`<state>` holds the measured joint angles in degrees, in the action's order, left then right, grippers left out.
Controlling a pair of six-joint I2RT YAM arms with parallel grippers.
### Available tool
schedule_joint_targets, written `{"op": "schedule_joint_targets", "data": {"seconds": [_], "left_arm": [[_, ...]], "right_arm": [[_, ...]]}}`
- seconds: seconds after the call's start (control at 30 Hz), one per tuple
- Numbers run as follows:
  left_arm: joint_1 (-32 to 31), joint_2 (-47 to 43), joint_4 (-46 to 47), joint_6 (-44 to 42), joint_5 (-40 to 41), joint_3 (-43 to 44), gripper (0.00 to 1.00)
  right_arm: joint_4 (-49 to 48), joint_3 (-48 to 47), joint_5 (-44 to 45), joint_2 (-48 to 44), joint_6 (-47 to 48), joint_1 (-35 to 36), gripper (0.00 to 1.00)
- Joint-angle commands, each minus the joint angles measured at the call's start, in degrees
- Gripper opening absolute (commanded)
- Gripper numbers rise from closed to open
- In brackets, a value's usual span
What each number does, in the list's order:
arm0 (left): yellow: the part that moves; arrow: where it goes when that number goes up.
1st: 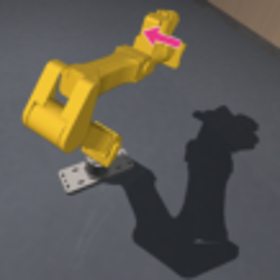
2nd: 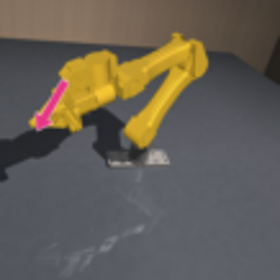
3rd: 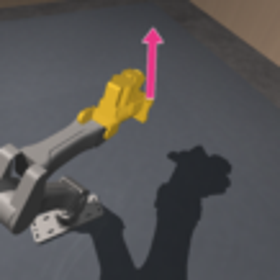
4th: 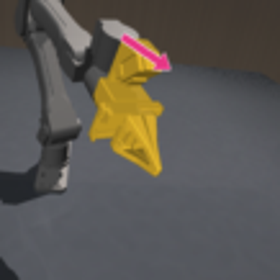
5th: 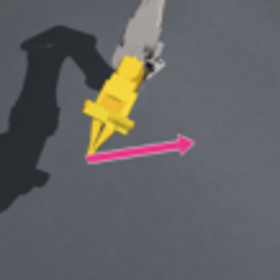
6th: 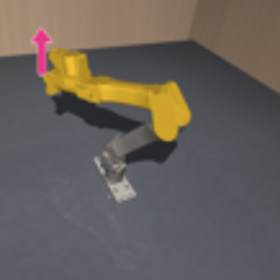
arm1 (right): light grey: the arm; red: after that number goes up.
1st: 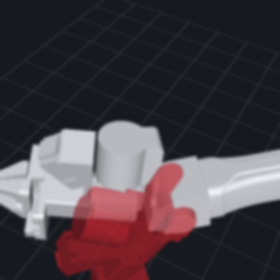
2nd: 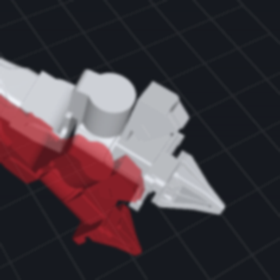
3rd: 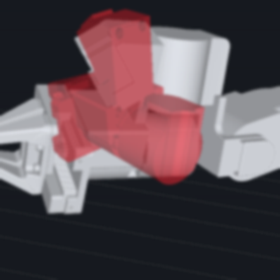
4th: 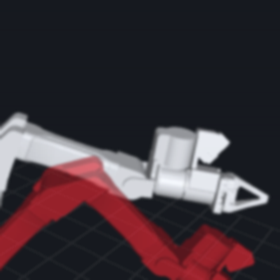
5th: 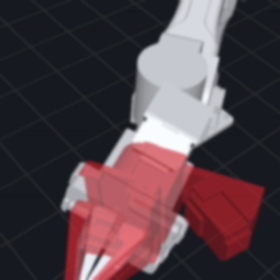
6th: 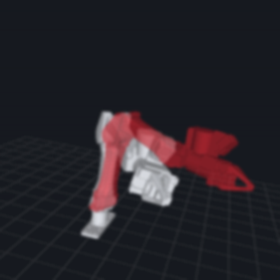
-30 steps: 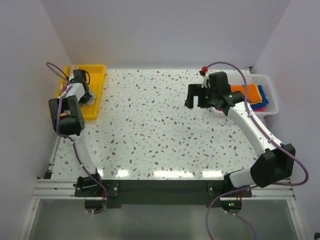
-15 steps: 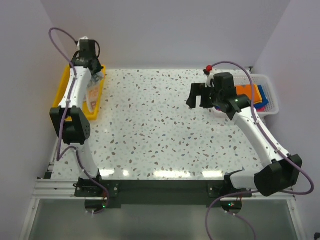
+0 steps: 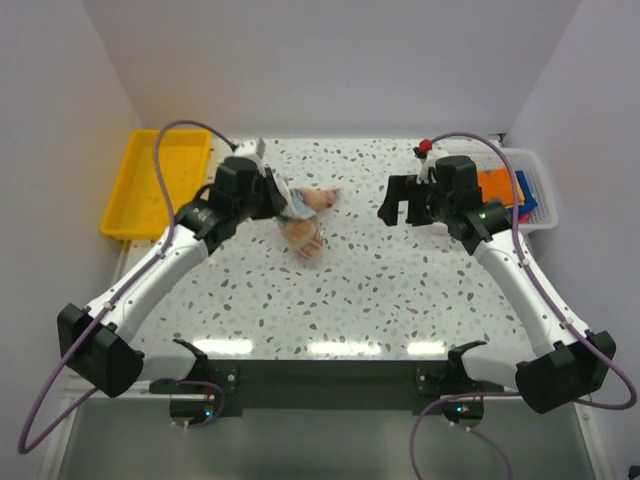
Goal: Fold and stack the towels
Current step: Move the towel to the center of the board
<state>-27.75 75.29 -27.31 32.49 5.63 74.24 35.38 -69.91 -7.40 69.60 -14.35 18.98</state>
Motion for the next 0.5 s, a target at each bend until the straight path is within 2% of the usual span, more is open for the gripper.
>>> {"op": "schedule_joint_targets", "data": {"seconds": [0.0, 0.13, 0.17, 0.27, 0.37, 0.47], "left_arm": [[-6.42, -3.64, 3.84, 7.31, -1.60, -13.65, 0.34], [-16.17, -10.94, 2.62, 13.20, 1.66, -24.20, 0.52], [-17.76, -13.39, 1.22, 13.65, 2.62, -25.10, 0.62], [-20.94, -15.34, -4.04, 14.44, 6.93, -25.81, 0.76], [-21.03, -13.77, -7.23, 11.64, 12.46, -24.93, 0.78], [-20.42, -9.04, -5.66, 8.74, 15.81, -22.56, 0.77]], "right_arm": [[0.31, 1.96, -3.05, -0.96, 1.16, 0.35, 0.98], [0.84, 4.16, -3.59, 0.35, 1.96, 1.93, 0.97], [0.84, 4.60, -3.24, 0.79, 1.96, 2.98, 0.96], [0.31, 5.75, -2.71, 3.86, 2.22, 4.83, 0.93], [-1.09, 5.05, -2.36, 8.08, 1.69, 5.80, 0.83], [-3.46, 2.86, -2.71, 12.65, 1.52, 6.68, 0.75]]}}
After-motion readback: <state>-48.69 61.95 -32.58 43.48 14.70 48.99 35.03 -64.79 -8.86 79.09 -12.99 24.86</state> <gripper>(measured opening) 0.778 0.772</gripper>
